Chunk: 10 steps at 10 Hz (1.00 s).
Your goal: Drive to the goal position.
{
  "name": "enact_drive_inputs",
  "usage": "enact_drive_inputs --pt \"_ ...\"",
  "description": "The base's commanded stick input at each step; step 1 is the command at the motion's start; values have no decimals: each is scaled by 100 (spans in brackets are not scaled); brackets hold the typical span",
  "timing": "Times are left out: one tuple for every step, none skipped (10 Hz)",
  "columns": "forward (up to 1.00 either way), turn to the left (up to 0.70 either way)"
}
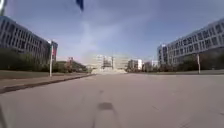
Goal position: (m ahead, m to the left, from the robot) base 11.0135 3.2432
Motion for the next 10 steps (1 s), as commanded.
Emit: enact_drive_inputs --pt "70 0" --pt "70 0" --pt "70 0" --pt "70 0" --pt "70 0" --pt "70 0" --pt "70 0" --pt "70 0" --pt "70 0" --pt "70 0"
